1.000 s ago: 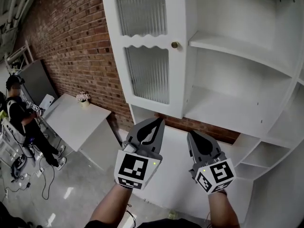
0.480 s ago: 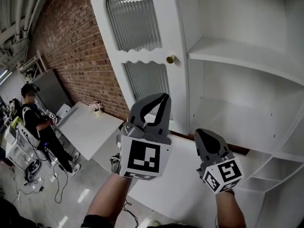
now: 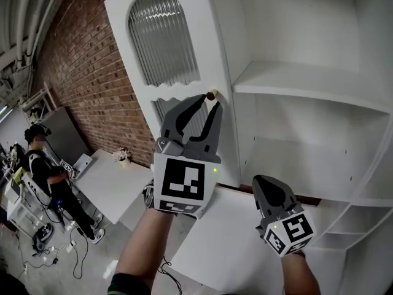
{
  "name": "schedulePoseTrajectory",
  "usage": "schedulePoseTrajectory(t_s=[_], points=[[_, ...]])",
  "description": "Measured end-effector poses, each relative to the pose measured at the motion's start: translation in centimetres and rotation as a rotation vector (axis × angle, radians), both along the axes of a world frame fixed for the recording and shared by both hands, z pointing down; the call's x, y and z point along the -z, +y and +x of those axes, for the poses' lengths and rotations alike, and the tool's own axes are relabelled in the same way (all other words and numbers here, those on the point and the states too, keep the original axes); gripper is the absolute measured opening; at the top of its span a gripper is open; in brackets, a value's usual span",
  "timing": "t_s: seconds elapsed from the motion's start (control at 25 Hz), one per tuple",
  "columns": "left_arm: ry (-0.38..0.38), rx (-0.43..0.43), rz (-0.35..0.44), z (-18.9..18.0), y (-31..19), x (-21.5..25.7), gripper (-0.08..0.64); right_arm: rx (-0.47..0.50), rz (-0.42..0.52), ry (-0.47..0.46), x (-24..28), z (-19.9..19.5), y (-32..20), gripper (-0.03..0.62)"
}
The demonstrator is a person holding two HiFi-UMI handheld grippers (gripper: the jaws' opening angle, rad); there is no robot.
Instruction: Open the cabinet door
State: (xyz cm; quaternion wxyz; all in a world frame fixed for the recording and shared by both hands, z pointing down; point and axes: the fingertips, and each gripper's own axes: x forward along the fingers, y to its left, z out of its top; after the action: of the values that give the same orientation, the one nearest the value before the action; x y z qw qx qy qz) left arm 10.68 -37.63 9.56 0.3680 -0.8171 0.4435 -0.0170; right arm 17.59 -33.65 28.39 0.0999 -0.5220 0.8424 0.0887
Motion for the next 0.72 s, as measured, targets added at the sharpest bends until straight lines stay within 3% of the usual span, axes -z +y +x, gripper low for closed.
schedulePoseTrajectory(t_s=[0.36,0.72], points=[[0.014,0.022,0.003,1.1,-3.2,0.1,0.115,-0.024,-0.004,-0.008,-0.4,1.6,-0.8,0.005],[0.062,0.011,0.016,1.0,-4.0,0.4,0.083,-0.033,-0.011,-0.016,-0.5,2.1,-1.3,0.005]])
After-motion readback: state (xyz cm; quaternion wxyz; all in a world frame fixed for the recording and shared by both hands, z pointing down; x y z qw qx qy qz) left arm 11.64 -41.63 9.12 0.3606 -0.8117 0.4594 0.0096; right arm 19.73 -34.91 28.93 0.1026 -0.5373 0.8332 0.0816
